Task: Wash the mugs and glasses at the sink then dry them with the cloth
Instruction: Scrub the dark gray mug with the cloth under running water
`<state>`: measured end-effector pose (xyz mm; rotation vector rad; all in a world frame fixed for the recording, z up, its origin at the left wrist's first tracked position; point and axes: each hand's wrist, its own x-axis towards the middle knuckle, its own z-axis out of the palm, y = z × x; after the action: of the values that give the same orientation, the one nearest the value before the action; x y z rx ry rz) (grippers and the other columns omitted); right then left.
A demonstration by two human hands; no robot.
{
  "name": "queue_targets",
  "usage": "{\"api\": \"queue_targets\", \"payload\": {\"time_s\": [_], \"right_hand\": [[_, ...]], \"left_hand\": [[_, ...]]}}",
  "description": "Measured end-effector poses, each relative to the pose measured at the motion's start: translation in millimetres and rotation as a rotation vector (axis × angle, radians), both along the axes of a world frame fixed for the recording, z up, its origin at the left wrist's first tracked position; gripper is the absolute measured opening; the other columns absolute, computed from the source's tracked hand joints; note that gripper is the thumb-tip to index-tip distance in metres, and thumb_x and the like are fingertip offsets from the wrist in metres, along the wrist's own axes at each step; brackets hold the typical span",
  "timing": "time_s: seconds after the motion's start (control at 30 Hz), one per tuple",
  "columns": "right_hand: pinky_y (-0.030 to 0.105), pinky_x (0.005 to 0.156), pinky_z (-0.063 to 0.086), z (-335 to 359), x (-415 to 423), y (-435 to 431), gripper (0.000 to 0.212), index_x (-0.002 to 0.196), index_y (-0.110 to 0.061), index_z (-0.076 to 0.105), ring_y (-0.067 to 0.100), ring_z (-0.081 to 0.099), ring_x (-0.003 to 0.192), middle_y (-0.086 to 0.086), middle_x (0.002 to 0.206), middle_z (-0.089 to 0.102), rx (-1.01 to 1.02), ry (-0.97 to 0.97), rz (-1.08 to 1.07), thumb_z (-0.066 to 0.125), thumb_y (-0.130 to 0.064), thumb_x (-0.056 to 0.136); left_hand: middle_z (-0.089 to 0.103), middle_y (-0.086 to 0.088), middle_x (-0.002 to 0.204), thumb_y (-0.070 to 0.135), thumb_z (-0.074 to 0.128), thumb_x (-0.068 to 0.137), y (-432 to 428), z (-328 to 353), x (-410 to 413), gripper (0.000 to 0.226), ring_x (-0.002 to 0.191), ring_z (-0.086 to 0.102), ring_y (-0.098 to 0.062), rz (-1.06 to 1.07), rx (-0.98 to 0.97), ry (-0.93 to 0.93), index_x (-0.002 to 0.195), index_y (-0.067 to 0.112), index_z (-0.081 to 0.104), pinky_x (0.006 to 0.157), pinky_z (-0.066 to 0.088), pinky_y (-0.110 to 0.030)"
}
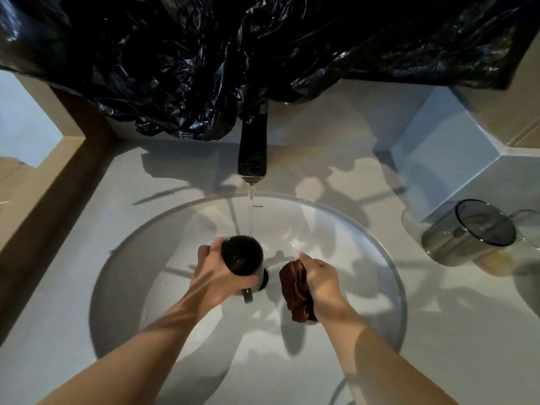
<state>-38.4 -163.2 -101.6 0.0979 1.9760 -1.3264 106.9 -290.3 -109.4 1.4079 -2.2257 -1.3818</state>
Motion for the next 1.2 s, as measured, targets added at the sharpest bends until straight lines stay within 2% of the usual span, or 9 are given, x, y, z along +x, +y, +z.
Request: {"api": "queue_targets", "payload": {"time_s": [0.17, 0.27, 0.37, 0.47, 0.67, 0.83, 1.0, 1.1, 1.2], "right_hand": [[0.040, 0.076, 0.051, -1.3, 2.3, -3.3, 0.036, 0.060, -0.011, 0.059, 0.029, 0.058, 0.064, 0.009, 0.062, 0.060, -0.030, 0.004, -0.014, 0.061, -0.031, 0.090], [0.042, 0.074, 0.051, -2.8, 1.8, -2.5, 0.037, 0.059, -0.012, 0.060, 0.030, 0.058, 0.063, 0.009, 0.060, 0.059, -0.042, -0.005, -0.028, 0.060, -0.032, 0.090], [0.033, 0.068, 0.048, -4.2, -1.1, -1.5, 0.035, 0.061, -0.009, 0.059, 0.027, 0.057, 0.061, 0.008, 0.061, 0.059, -0.051, -0.003, -0.034, 0.059, -0.027, 0.092], [0.037, 0.071, 0.048, -4.0, 0.4, -2.7, 0.036, 0.060, -0.010, 0.058, 0.029, 0.057, 0.063, 0.009, 0.062, 0.058, -0.071, 0.005, -0.022, 0.060, -0.028, 0.091], [0.041, 0.077, 0.053, -5.3, 4.8, -4.1, 0.041, 0.065, -0.007, 0.061, 0.030, 0.063, 0.065, 0.012, 0.064, 0.065, -0.026, 0.091, 0.128, 0.055, -0.037, 0.093], [0.032, 0.065, 0.050, 13.4, 4.8, -20.8, 0.048, 0.057, -0.012, 0.055, 0.022, 0.060, 0.057, 0.002, 0.055, 0.060, 0.028, 0.197, 0.282, 0.062, -0.053, 0.082], [0.027, 0.057, 0.040, 20.2, -0.3, -31.4, 0.034, 0.058, -0.014, 0.052, 0.016, 0.051, 0.056, 0.001, 0.059, 0.054, 0.216, 0.250, 0.581, 0.058, -0.034, 0.085], [0.027, 0.050, 0.033, 22.5, -0.9, -36.3, 0.037, 0.055, -0.013, 0.046, 0.015, 0.044, 0.052, 0.001, 0.055, 0.048, 0.251, 0.300, 0.640, 0.055, -0.030, 0.086], [0.026, 0.049, 0.033, 25.1, -3.5, -38.7, 0.033, 0.059, -0.010, 0.049, 0.016, 0.046, 0.053, 0.002, 0.058, 0.050, 0.231, 0.243, 0.590, 0.055, -0.028, 0.086]], "left_hand": [[0.054, 0.001, 0.115, 0.059, 0.082, 0.033, -17.0, 18.2, -29.9, 0.097, 0.103, 0.055, -0.015, -0.123, -0.162, -0.013, 0.118, 0.027, 0.048, 0.085, 0.051, -0.027], [0.047, -0.003, 0.118, 0.051, 0.084, 0.040, -16.7, 28.7, -36.0, 0.095, 0.101, 0.047, -0.015, -0.163, -0.203, -0.025, 0.122, 0.022, 0.047, 0.085, 0.045, -0.024], [0.044, -0.001, 0.119, 0.040, 0.087, 0.046, -14.9, 26.8, -28.9, 0.093, 0.100, 0.040, -0.013, -0.099, -0.184, -0.044, 0.126, 0.022, 0.044, 0.085, 0.039, -0.024], [0.040, 0.000, 0.120, 0.039, 0.087, 0.047, -10.3, 29.5, -21.8, 0.093, 0.105, 0.041, -0.017, -0.133, -0.175, -0.102, 0.126, 0.024, 0.041, 0.086, 0.044, -0.028], [0.035, 0.002, 0.116, 0.037, 0.086, 0.046, -5.5, 40.1, -21.7, 0.093, 0.105, 0.047, -0.022, -0.137, -0.178, -0.147, 0.127, 0.026, 0.040, 0.084, 0.051, -0.031], [0.033, 0.003, 0.117, 0.042, 0.080, 0.047, -2.0, 52.8, -26.3, 0.092, 0.101, 0.052, -0.026, -0.262, -0.189, -0.285, 0.128, 0.030, 0.037, 0.083, 0.054, -0.040], [0.036, -0.003, 0.132, 0.030, 0.081, 0.056, -3.3, 55.6, -24.2, 0.105, 0.115, 0.046, -0.026, -0.356, -0.238, -0.256, 0.144, 0.026, 0.023, 0.091, 0.050, -0.036], [0.047, -0.001, 0.126, 0.022, 0.081, 0.056, -1.5, 51.3, -18.8, 0.111, 0.098, 0.058, -0.024, -0.265, -0.087, -0.071, 0.143, 0.034, 0.015, 0.060, 0.055, -0.029], [0.041, 0.009, 0.124, 0.029, 0.084, 0.061, 10.7, 49.5, -7.3, 0.088, 0.103, 0.049, -0.010, 0.036, -0.027, 0.043, 0.133, 0.028, 0.033, 0.077, 0.045, -0.023]]}}
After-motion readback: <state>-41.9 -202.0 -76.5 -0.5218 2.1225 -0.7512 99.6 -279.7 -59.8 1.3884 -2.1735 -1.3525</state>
